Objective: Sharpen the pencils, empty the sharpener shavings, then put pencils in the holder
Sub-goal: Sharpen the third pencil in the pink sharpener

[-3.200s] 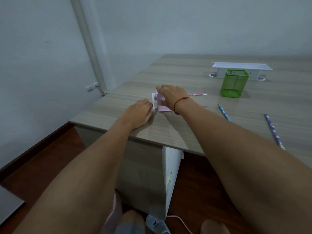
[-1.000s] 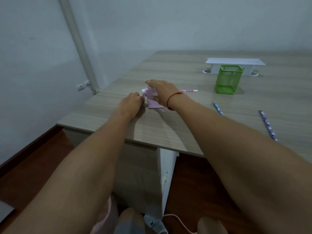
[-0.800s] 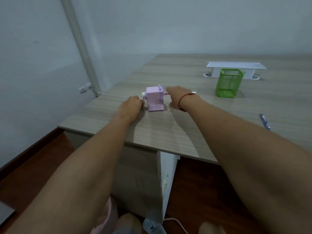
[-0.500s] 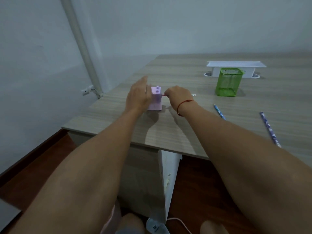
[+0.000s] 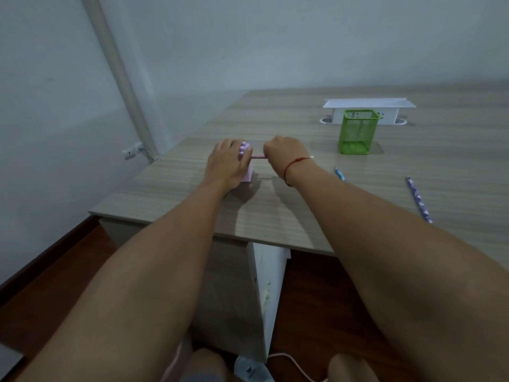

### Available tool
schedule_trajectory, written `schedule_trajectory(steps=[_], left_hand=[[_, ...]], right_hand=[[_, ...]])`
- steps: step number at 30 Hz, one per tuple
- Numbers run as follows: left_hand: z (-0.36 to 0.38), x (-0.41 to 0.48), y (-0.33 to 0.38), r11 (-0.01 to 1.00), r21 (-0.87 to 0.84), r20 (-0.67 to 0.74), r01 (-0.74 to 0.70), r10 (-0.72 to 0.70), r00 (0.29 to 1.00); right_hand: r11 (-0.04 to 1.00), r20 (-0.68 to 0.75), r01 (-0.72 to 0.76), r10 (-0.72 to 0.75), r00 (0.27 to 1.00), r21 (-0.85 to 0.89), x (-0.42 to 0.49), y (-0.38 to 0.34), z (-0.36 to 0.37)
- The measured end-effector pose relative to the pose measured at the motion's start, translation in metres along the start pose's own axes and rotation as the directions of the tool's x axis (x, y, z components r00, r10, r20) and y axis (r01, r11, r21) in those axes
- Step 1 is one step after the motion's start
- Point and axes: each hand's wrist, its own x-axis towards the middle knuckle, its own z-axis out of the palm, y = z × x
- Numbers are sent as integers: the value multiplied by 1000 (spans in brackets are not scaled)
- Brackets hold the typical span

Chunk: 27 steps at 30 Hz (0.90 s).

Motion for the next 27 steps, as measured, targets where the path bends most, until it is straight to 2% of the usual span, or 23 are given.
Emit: schedule_trajectory(steps=[3, 7, 9, 12, 18, 27], left_hand=[[-3, 2, -2, 999, -12, 17, 33, -33, 999], [-7, 3, -7, 992, -72, 30, 105, -103, 994], [-5, 2, 0, 995, -45, -3, 90, -91, 996], [-4, -4, 10, 994, 3, -54, 105, -105, 993], [-9, -11, 13, 993, 56, -85, 107, -102, 991], [-10, -37, 40, 994, 42, -150, 99, -92, 984]], right_hand=[[999, 20, -45, 45, 999, 18, -8, 9, -1], [973, 52, -214, 210, 976, 92, -28, 60, 7], [946, 69, -280, 273, 960, 162, -37, 75, 8], [926, 102, -297, 280, 955, 235, -42, 75, 8], [916, 104, -306, 289, 952, 259, -39, 62, 6], [876, 244, -380, 314, 917, 299, -57, 24, 10]])
